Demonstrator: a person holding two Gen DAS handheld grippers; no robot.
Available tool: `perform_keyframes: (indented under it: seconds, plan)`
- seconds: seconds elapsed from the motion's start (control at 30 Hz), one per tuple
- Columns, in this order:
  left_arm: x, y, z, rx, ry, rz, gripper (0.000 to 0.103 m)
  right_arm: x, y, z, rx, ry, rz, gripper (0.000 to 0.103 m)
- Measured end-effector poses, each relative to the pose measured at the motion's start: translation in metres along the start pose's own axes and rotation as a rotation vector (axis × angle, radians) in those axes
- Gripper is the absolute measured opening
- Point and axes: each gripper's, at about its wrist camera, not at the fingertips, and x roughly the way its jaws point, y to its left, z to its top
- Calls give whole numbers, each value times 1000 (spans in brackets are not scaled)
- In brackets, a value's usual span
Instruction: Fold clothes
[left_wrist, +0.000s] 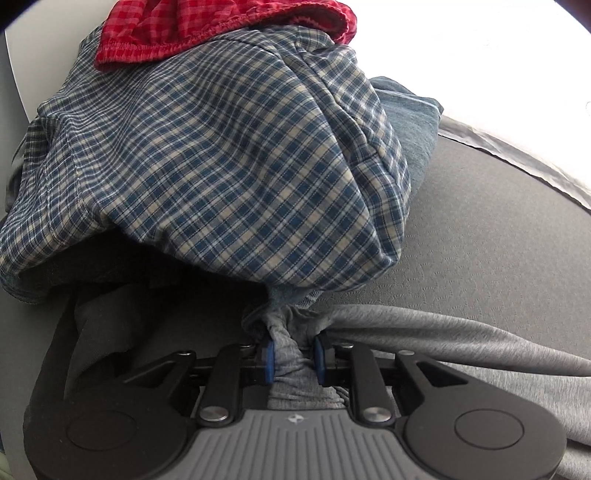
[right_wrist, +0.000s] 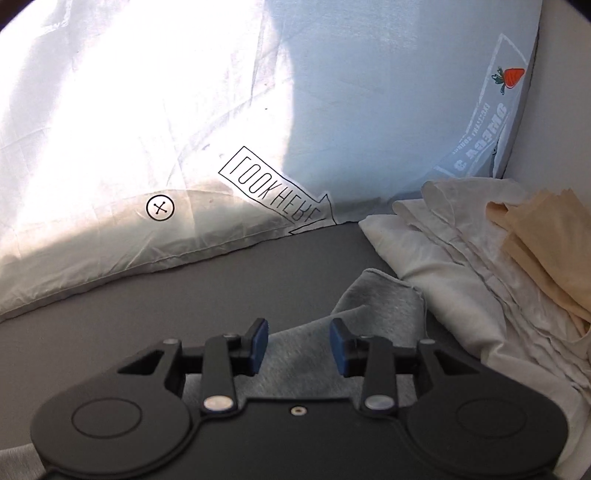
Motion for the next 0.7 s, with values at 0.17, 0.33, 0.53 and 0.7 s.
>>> perform_keyframes:
  seconds: [0.17, 0.33, 0.53, 0.7]
  plan:
    - [0, -2, -1, 14, -4, 7, 25, 43, -17, 11, 80, 74, -77, 40]
    - [11, -11, 4, 18, -3, 6, 25, 50, -32, 19, 105, 54, -55, 1]
    - [15, -9, 6, -1, -3, -1, 25, 18, -38, 62, 186, -150, 36, 1]
    - [18, -9, 7, -13, -1, 7, 26, 22, -16, 80, 89, -161, 78, 1]
